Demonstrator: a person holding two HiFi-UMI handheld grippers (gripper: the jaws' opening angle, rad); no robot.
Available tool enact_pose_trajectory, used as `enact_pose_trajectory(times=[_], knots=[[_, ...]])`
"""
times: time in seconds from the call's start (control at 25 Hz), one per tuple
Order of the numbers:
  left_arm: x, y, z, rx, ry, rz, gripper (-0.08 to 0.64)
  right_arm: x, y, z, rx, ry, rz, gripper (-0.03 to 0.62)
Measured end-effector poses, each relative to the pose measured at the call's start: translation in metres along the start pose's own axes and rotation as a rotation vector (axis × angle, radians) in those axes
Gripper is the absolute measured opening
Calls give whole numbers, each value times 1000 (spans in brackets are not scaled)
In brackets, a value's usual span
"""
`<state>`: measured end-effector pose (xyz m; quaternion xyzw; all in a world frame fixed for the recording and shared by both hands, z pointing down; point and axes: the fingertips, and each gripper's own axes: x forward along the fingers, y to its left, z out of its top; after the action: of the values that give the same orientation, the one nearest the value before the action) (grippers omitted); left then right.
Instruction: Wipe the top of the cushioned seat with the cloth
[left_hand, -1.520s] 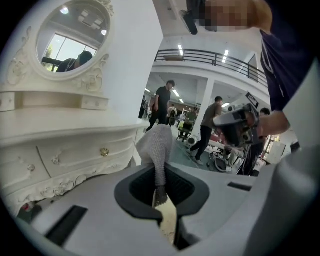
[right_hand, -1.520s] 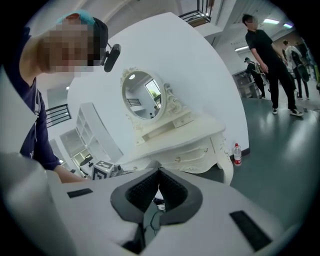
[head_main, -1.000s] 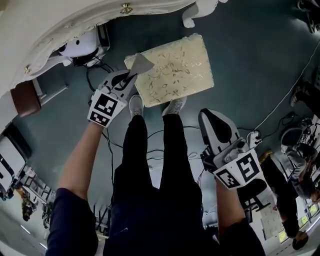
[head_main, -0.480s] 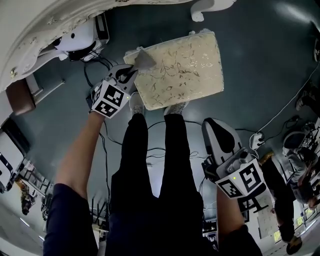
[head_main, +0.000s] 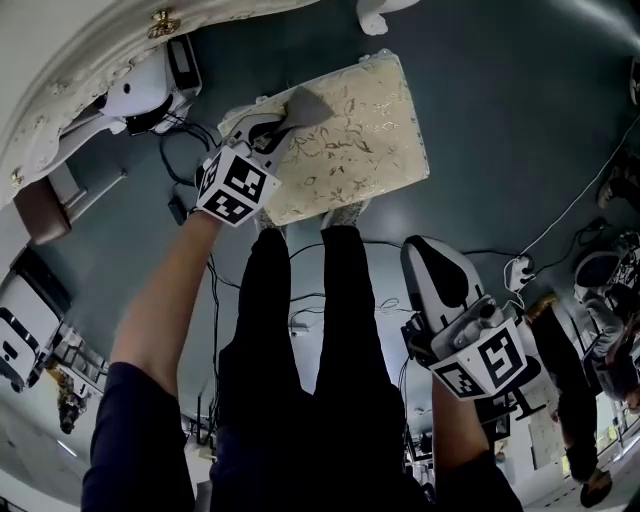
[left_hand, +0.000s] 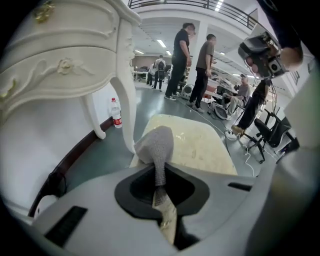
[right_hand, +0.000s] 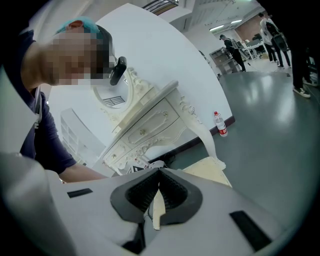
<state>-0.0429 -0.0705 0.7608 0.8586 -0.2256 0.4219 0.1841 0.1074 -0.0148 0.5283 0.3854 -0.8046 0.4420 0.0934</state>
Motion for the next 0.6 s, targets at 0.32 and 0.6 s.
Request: enact_pose_trajectory(times=[0.32, 0.6], knots=[[56, -23, 76, 60, -17, -35, 25, -31, -43, 20, 36, -55, -30, 23], [85, -34, 111, 78, -17, -44, 25, -43, -66, 26, 46, -60, -27, 23]])
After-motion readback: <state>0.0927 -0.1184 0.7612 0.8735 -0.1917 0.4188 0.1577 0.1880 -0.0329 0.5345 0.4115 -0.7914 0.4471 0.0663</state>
